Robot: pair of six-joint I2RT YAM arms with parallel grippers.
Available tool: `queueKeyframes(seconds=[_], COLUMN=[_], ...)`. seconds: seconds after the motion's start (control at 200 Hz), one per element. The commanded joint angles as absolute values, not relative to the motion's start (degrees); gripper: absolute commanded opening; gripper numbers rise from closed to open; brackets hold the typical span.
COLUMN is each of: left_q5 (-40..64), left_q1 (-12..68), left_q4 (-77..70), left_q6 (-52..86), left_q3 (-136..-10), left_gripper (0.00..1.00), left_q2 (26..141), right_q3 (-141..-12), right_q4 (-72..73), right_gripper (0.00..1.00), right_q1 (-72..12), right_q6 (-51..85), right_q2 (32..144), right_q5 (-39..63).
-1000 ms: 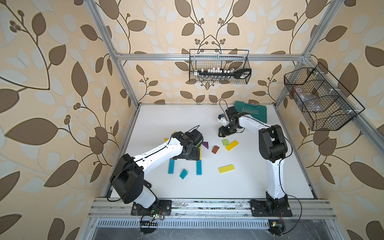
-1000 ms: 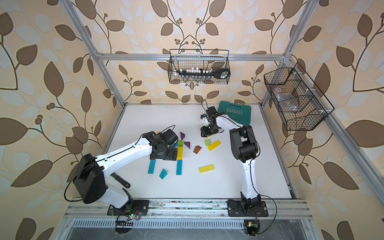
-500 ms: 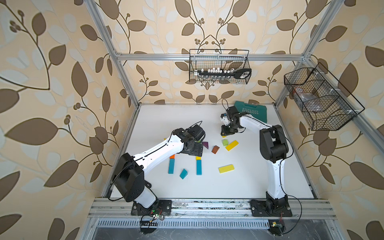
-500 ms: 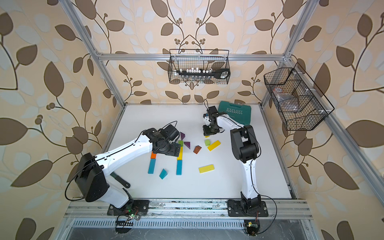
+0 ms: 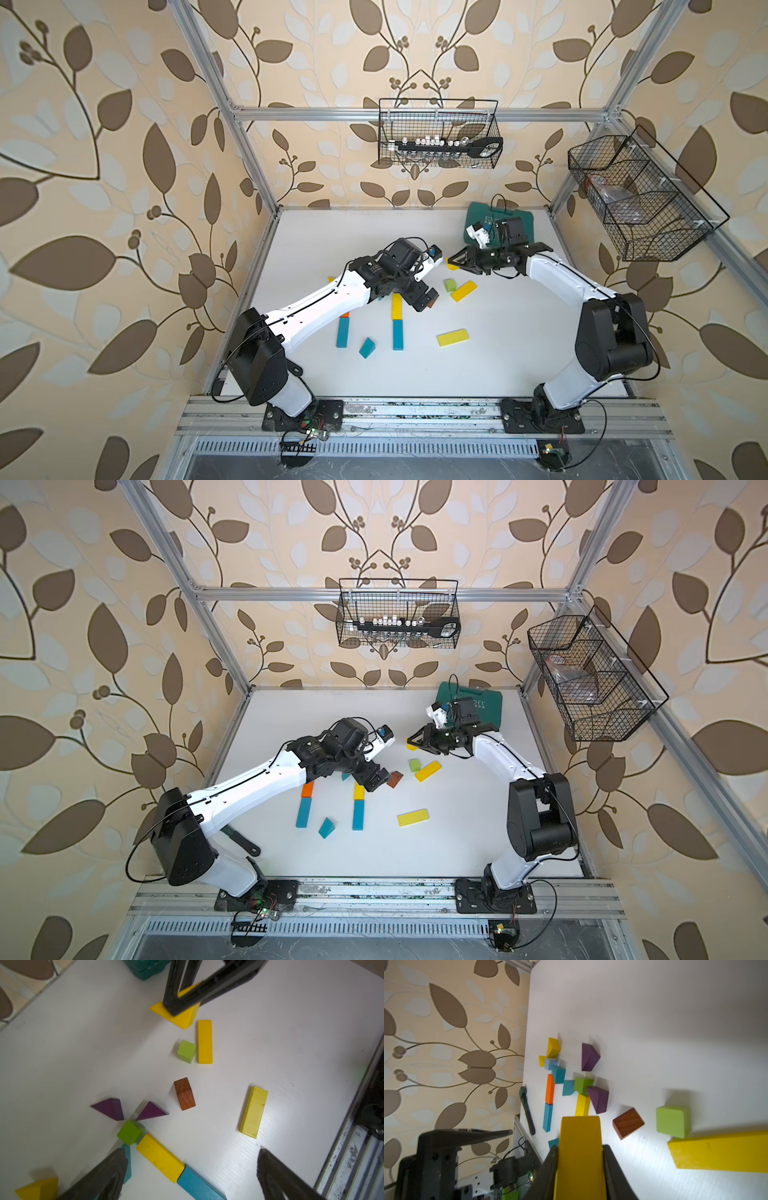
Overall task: Assemble a small pinwheel with building blocks
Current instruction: Pick up the building block from the center of the board.
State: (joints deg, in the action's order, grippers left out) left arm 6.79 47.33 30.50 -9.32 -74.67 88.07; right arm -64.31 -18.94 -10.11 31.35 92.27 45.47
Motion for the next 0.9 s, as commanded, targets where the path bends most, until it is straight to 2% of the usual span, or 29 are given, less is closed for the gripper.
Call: queueKeyframes(seconds=[0.0, 0.12, 0.4, 0.6, 0.895], left_q5=[16.05, 17.68, 19.16, 18.22, 17.70], left_q1=[47.55, 47.64, 47.81, 47.81, 47.81], left_q4=[26.49, 29.03, 27.64, 27.14, 27.36], left_q6=[-19.55, -20.90, -21.61, -22.81, -23.85], left_q3=[-76.88, -80.07, -82.30, -84.57, -87.73], left_gripper=[0.99, 0.98, 0.82, 0.79, 0.68], left_q2=[87.55, 91.49, 95.18, 97.61, 100.66], right_q3=[-58.80, -55.45, -52.46, -51.92, -52.04], right_q4=[-9.17, -7.22, -5.50, -5.06, -4.59], right_gripper=[0.05, 0.05, 0.06, 0.06, 0.07], right_q1=[-10.36, -10.37, -10.59, -10.68, -10.71], right_q6=[41.08, 42.99, 44.91, 45.30, 45.35], right_q2=[87.89, 84.51, 82.62, 82.36, 83.35], right_q5=[55.35, 56.96, 60.95, 62.34, 63.96])
